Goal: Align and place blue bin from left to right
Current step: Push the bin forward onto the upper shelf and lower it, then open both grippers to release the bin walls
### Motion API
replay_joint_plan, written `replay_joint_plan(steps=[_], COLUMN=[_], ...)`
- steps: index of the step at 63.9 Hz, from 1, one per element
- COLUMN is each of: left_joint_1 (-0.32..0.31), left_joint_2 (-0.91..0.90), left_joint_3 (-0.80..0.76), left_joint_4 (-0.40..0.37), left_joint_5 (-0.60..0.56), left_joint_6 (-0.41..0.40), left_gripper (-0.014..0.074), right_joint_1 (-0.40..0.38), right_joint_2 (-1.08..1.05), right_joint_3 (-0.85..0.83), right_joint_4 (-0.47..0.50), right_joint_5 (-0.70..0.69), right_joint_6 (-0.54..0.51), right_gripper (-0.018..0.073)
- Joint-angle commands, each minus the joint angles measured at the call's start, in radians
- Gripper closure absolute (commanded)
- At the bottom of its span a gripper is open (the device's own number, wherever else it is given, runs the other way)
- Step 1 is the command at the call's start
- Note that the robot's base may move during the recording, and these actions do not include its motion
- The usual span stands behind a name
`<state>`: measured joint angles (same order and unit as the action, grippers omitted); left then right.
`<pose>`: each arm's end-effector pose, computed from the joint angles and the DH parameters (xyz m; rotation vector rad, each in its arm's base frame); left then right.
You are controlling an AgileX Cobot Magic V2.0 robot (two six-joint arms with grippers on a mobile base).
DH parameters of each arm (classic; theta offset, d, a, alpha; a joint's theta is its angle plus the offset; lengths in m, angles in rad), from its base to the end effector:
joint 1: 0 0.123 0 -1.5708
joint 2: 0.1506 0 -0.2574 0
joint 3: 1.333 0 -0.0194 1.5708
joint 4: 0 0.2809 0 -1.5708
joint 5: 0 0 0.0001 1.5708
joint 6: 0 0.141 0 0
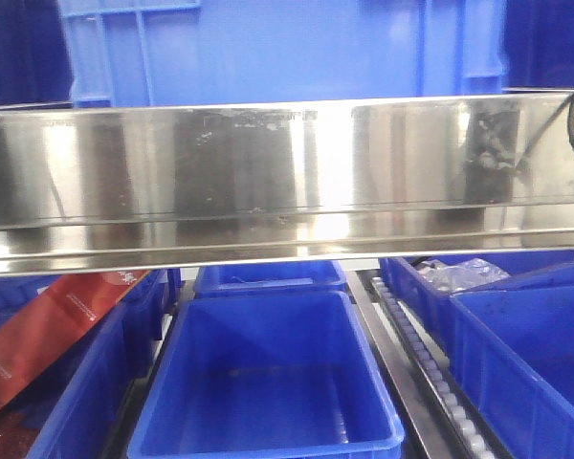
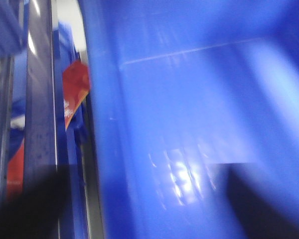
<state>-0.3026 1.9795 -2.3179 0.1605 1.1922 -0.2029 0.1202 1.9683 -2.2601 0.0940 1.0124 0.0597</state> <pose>0.4694 -0.1246 0.3785 0.1110 2.3203 -0.0505 0.4963 0.0713 0.3816 -0.0564 2.2076 0.2159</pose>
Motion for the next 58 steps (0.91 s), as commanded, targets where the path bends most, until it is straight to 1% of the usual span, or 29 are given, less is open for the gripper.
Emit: replay_joint_plan(steps=[1,6,9,14,16,18,21,22,32,33,34,35,43,47,52,58], left_joint_1=[0.001,0.001,0.001,0.001,0.001,0.001,0.001,0.001,0.001,0.001,0.001,0.001,0.001,0.001,0.001,0.001], left_joint_2=[-0.028,-0.047,-0.064,-0.100,-0.118,-0.135,-0.157,-0.163,-0.234,-0.243,-0.249,-0.253,-0.307,-0.348,-0.415,-0.509], left_joint_3=[-0.007,-0.007,-0.010,-0.010,-0.010,-0.010,-0.010,-0.010,-0.010,-0.010,-0.008,-0.005,0.058,0.119,0.241,0.401], left_joint_4=[0.010,0.010,0.010,0.010,0.010,0.007,0.007,0.007,0.001,-0.001,0.000,0.000,-0.020,-0.020,-0.016,-0.016], left_joint_5=[0.015,0.029,0.029,0.029,0.029,0.029,0.029,0.029,0.029,0.029,0.029,0.029,0.029,0.029,0.029,-0.077], left_joint_6=[0.007,0.007,0.007,0.019,0.028,0.044,0.046,0.046,0.080,0.082,0.081,0.081,0.081,0.081,0.081,0.079], left_gripper=[0.0055,0.0123,0.0156,0.0222,0.0257,0.0297,0.0351,0.0370,0.0642,0.0691,0.0710,0.0706,0.0707,0.0707,0.0707,0.0707], right_joint_1=[-0.008,-0.008,-0.008,-0.008,-0.008,-0.008,-0.008,-0.008,-0.008,-0.008,-0.008,-0.008,-0.008,-0.008,-0.008,-0.008], right_joint_2=[-0.035,-0.064,-0.087,-0.128,-0.147,-0.166,-0.186,-0.196,-0.252,-0.257,-0.258,-0.261,-0.295,-0.317,-0.363,-0.435], right_joint_3=[-0.013,-0.013,-0.013,-0.013,-0.013,-0.013,-0.013,-0.013,-0.011,-0.008,-0.005,-0.003,0.041,0.083,0.169,0.307], right_joint_4=[-0.010,-0.010,-0.010,-0.010,-0.010,-0.010,-0.010,-0.010,-0.010,-0.010,-0.010,-0.010,-0.010,-0.017,-0.042,-0.044], right_joint_5=[-0.016,0.002,0.012,0.037,0.053,0.066,0.083,0.088,0.127,0.129,0.136,0.138,0.145,0.127,0.086,0.007], right_joint_6=[-0.016,-0.016,-0.016,-0.016,-0.016,-0.016,-0.016,-0.016,-0.016,-0.016,-0.016,-0.016,-0.016,-0.016,-0.016,-0.029], right_gripper=[-0.0003,0.0027,0.0062,0.0162,0.0226,0.0271,0.0342,0.0378,0.0658,0.0691,0.0713,0.0729,0.0721,0.0721,0.0721,0.0721])
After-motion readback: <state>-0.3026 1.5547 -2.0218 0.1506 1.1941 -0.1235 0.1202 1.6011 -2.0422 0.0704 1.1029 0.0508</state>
